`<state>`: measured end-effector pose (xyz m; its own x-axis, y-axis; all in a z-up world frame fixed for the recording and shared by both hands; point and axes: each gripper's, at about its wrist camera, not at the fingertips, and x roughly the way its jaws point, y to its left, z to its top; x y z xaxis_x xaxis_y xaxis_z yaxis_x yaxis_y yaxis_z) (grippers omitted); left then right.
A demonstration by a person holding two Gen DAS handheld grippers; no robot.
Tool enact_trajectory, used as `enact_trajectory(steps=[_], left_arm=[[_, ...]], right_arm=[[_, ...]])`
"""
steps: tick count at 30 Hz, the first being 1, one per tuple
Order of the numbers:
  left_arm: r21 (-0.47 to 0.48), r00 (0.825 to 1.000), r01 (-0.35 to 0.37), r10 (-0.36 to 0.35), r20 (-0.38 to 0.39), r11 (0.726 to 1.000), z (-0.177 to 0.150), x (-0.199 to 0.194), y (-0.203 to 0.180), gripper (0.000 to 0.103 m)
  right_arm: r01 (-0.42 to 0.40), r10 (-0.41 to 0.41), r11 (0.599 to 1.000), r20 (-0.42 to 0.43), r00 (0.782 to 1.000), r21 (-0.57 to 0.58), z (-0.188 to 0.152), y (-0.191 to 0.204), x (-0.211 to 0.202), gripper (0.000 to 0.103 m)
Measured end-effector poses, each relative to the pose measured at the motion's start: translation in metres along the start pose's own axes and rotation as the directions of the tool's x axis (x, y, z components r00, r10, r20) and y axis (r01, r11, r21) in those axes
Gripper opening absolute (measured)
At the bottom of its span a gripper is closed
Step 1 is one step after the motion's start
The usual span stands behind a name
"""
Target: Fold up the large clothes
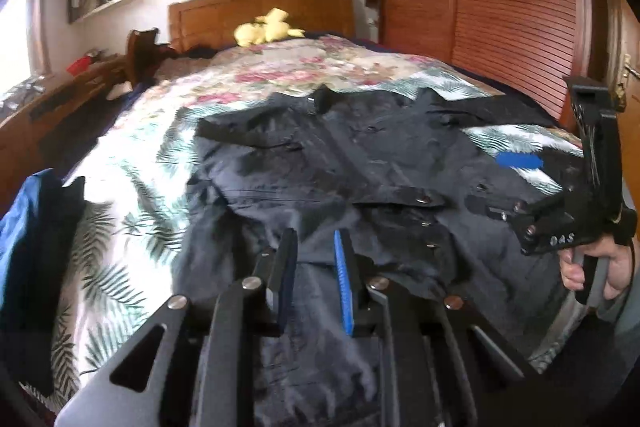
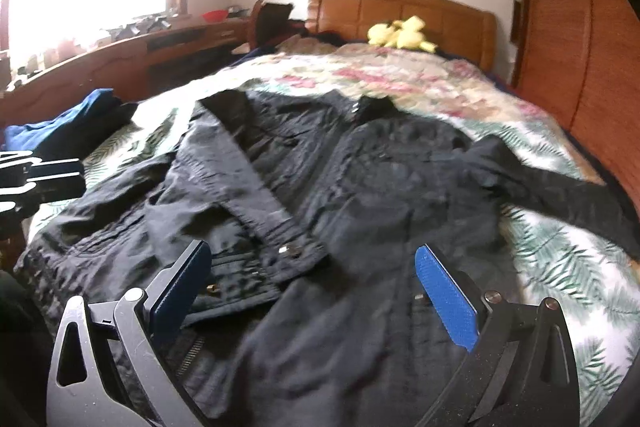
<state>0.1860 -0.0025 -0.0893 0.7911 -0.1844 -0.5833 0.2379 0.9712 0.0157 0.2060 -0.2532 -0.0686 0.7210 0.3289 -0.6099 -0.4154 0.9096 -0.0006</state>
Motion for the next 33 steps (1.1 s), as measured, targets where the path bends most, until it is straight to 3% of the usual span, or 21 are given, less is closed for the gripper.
enact_trajectory(steps=[14, 22, 30, 33], left_arm=[[-0.066, 0.997, -0.07, 0.071, 0.011, 0.995, -0.023, -0.014, 0.035, 0.016], [-0.085, 0.996, -0.078, 0.081, 0.037, 0.993, -0.021, -0.023, 0.041, 0.016], [-0.081, 0.995, -0.071, 0.076, 0.06, 0.994, -0.022, -0.031, 0.042, 0.016], [-0.076, 0.995, -0.072, 0.078, 0.069, 0.994, -0.023, -0.034, 0.042, 0.016]], right_arm=[[-0.159, 0.169, 0.984, -0.135, 0.976, 0.078, -0.016, 0.024, 0.051, 0.099], [-0.168, 0.172, 0.985, -0.216, 0.961, 0.039, -0.029, 0.044, 0.065, 0.095], [-0.198, 0.221, 0.972, -0.208, 0.953, 0.122, -0.026, 0.031, 0.055, 0.091], [-0.173, 0.194, 0.976, -0.174, 0.965, 0.131, -0.015, 0.017, 0.047, 0.091]])
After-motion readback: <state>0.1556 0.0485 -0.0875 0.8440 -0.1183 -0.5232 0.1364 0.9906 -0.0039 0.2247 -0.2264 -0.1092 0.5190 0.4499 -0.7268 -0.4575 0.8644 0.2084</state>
